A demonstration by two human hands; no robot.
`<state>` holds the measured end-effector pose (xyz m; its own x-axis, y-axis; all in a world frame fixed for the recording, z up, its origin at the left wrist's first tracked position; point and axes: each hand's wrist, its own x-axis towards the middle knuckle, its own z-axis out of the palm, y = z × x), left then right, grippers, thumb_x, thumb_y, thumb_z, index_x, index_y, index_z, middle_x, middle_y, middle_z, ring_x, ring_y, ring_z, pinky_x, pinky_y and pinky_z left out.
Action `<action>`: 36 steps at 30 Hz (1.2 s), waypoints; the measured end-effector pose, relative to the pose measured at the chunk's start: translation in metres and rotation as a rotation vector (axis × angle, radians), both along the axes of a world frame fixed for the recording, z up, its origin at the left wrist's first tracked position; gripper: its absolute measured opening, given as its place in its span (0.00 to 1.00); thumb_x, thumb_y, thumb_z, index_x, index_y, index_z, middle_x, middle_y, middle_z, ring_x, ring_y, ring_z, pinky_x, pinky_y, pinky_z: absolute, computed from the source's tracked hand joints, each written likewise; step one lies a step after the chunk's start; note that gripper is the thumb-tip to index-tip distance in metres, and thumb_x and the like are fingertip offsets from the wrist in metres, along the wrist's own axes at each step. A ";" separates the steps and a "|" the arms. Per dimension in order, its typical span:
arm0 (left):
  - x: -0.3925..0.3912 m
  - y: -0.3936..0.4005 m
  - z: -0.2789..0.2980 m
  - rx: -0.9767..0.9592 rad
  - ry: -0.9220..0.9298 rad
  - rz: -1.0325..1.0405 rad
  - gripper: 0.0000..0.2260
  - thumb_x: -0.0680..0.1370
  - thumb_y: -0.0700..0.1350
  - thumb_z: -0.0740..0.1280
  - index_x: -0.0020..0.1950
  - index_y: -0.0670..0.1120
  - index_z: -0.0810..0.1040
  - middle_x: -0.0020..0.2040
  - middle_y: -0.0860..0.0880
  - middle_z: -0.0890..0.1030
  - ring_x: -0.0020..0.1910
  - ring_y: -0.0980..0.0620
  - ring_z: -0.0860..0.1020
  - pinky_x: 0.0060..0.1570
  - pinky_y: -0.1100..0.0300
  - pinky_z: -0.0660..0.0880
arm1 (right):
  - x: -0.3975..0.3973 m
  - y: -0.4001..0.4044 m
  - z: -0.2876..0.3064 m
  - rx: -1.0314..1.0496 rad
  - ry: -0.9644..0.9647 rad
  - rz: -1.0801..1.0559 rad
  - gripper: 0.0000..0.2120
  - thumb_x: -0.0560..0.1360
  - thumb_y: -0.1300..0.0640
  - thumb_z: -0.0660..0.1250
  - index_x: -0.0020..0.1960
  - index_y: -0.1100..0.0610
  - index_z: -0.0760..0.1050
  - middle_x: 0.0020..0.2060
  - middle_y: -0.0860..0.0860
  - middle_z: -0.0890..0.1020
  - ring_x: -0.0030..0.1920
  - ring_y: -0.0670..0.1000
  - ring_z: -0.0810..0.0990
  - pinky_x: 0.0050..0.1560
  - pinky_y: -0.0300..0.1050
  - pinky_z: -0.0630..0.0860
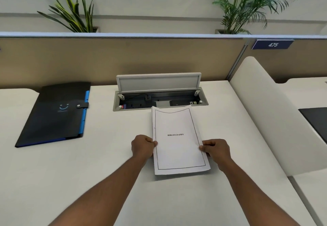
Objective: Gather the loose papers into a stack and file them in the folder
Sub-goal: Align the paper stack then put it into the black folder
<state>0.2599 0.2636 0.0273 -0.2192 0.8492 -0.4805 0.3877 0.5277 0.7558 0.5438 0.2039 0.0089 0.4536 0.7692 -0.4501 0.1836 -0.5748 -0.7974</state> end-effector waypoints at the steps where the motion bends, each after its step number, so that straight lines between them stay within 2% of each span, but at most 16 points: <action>1: 0.003 0.001 -0.002 0.000 0.006 -0.003 0.11 0.68 0.42 0.78 0.32 0.46 0.77 0.37 0.47 0.83 0.39 0.43 0.82 0.44 0.47 0.82 | 0.002 0.001 -0.001 -0.001 -0.013 -0.002 0.09 0.66 0.63 0.83 0.45 0.56 0.88 0.40 0.51 0.90 0.46 0.58 0.89 0.56 0.59 0.85; 5: 0.010 0.000 -0.010 0.005 0.030 -0.016 0.11 0.69 0.43 0.77 0.32 0.46 0.77 0.36 0.47 0.83 0.40 0.42 0.83 0.45 0.50 0.82 | 0.006 0.000 -0.008 -0.016 -0.029 -0.011 0.11 0.66 0.62 0.83 0.48 0.57 0.88 0.42 0.52 0.90 0.45 0.57 0.89 0.56 0.58 0.85; 9: 0.011 -0.005 -0.014 0.012 0.050 -0.008 0.05 0.71 0.44 0.76 0.40 0.46 0.82 0.39 0.50 0.83 0.42 0.49 0.82 0.45 0.57 0.78 | 0.005 -0.005 -0.012 0.000 -0.026 -0.035 0.11 0.67 0.60 0.83 0.48 0.56 0.87 0.40 0.51 0.89 0.46 0.58 0.89 0.56 0.59 0.85; 12: 0.008 -0.009 -0.013 0.009 0.020 0.003 0.06 0.71 0.44 0.75 0.40 0.44 0.81 0.38 0.51 0.82 0.38 0.50 0.79 0.41 0.60 0.75 | 0.005 -0.007 -0.012 0.044 -0.123 -0.072 0.09 0.71 0.51 0.81 0.48 0.52 0.87 0.39 0.48 0.89 0.45 0.55 0.88 0.56 0.56 0.84; 14: 0.007 -0.014 -0.011 0.024 0.006 -0.026 0.07 0.72 0.42 0.71 0.36 0.45 0.75 0.34 0.48 0.75 0.33 0.47 0.71 0.37 0.59 0.69 | 0.002 -0.008 -0.012 0.073 -0.204 -0.104 0.16 0.74 0.45 0.78 0.56 0.53 0.86 0.43 0.46 0.87 0.48 0.51 0.86 0.57 0.50 0.81; 17: 0.009 -0.022 -0.009 0.067 0.009 -0.058 0.08 0.73 0.37 0.62 0.36 0.47 0.68 0.33 0.46 0.67 0.35 0.50 0.64 0.38 0.58 0.60 | -0.013 -0.010 -0.014 0.157 -0.186 -0.098 0.21 0.77 0.50 0.75 0.68 0.56 0.80 0.50 0.46 0.86 0.53 0.48 0.83 0.58 0.41 0.73; 20: 0.011 -0.029 -0.007 0.097 0.010 -0.057 0.09 0.73 0.35 0.58 0.35 0.42 0.62 0.34 0.45 0.62 0.36 0.49 0.60 0.38 0.56 0.56 | -0.032 -0.015 -0.021 0.193 -0.162 -0.050 0.25 0.79 0.56 0.72 0.75 0.59 0.73 0.64 0.52 0.83 0.64 0.50 0.82 0.65 0.41 0.72; 22: 0.011 -0.033 -0.008 0.090 -0.021 -0.052 0.07 0.74 0.35 0.59 0.35 0.38 0.64 0.34 0.46 0.64 0.36 0.50 0.61 0.39 0.58 0.57 | -0.037 -0.017 -0.023 0.190 -0.179 -0.043 0.26 0.80 0.58 0.71 0.76 0.59 0.71 0.69 0.52 0.81 0.68 0.51 0.79 0.69 0.43 0.71; 24: 0.010 -0.034 -0.007 0.080 -0.054 -0.048 0.06 0.73 0.34 0.58 0.36 0.36 0.65 0.35 0.46 0.66 0.37 0.51 0.62 0.40 0.59 0.59 | -0.037 -0.019 -0.023 0.188 -0.177 -0.037 0.26 0.80 0.59 0.70 0.77 0.59 0.70 0.70 0.52 0.80 0.69 0.51 0.79 0.71 0.46 0.71; 27: 0.010 -0.037 -0.003 0.113 -0.013 -0.093 0.07 0.72 0.33 0.58 0.36 0.39 0.61 0.35 0.46 0.62 0.37 0.50 0.59 0.38 0.57 0.54 | -0.034 -0.020 -0.021 0.186 -0.179 -0.012 0.26 0.80 0.60 0.70 0.77 0.59 0.70 0.70 0.53 0.79 0.69 0.52 0.78 0.73 0.49 0.72; 31: 0.012 -0.042 0.001 0.144 0.016 -0.141 0.07 0.72 0.34 0.57 0.36 0.40 0.61 0.36 0.46 0.60 0.37 0.49 0.57 0.36 0.57 0.52 | -0.031 -0.023 -0.017 0.166 -0.188 0.027 0.27 0.80 0.61 0.70 0.77 0.59 0.69 0.72 0.52 0.78 0.70 0.51 0.78 0.72 0.45 0.71; 34: 0.012 -0.045 0.000 0.135 -0.019 -0.153 0.05 0.74 0.35 0.58 0.38 0.40 0.66 0.36 0.48 0.65 0.37 0.49 0.60 0.38 0.58 0.57 | -0.032 -0.027 -0.015 0.160 -0.216 0.082 0.29 0.80 0.61 0.71 0.79 0.59 0.67 0.74 0.52 0.75 0.73 0.52 0.75 0.75 0.47 0.69; 36: 0.012 -0.047 0.001 0.142 -0.060 -0.156 0.07 0.75 0.36 0.60 0.41 0.46 0.69 0.39 0.51 0.69 0.40 0.51 0.65 0.42 0.60 0.63 | -0.033 -0.030 -0.013 0.152 -0.238 0.124 0.33 0.80 0.60 0.71 0.81 0.59 0.63 0.76 0.53 0.73 0.75 0.53 0.72 0.77 0.49 0.67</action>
<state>0.2715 0.2163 0.0280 -0.0543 0.9307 -0.3617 0.4087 0.3512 0.8424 0.5107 0.1740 -0.0042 0.4312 0.8755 -0.2181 0.4370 -0.4141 -0.7985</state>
